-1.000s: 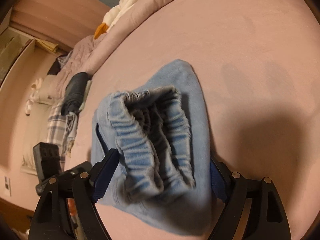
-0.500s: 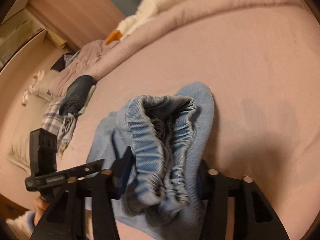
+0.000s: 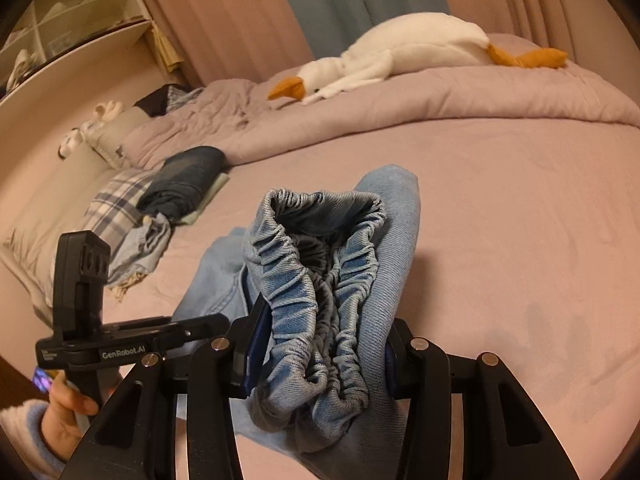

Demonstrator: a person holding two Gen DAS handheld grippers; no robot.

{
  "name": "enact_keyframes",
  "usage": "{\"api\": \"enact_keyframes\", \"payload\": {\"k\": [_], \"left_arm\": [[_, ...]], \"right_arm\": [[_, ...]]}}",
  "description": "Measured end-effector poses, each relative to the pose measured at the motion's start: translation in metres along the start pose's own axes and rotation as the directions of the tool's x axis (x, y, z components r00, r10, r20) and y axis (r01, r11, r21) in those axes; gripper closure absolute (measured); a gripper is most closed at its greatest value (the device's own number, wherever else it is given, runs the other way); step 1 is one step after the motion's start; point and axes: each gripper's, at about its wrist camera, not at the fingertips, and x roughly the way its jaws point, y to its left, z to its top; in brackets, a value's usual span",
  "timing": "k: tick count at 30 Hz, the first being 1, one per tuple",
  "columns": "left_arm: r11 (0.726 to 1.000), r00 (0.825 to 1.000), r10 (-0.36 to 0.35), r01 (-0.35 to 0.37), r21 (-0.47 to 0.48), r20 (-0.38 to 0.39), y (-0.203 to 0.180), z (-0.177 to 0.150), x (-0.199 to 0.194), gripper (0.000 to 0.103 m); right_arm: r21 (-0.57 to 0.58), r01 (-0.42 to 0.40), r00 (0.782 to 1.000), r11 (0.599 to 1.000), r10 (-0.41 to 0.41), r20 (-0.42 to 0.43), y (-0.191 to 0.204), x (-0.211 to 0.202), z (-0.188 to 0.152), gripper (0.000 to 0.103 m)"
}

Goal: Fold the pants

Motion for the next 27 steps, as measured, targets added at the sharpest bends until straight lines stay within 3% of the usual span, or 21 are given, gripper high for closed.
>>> {"api": "enact_keyframes", "payload": {"k": [27], "left_arm": [[0.992, 0.992, 0.118, -0.117, -0.045, 0.040, 0.044, 0.034, 0.008, 0.074]], "right_arm": [[-0.053, -0.060, 0.998, 0.997, 0.057, -0.040, 0.044, 0.083, 0.035, 0.055]]}}
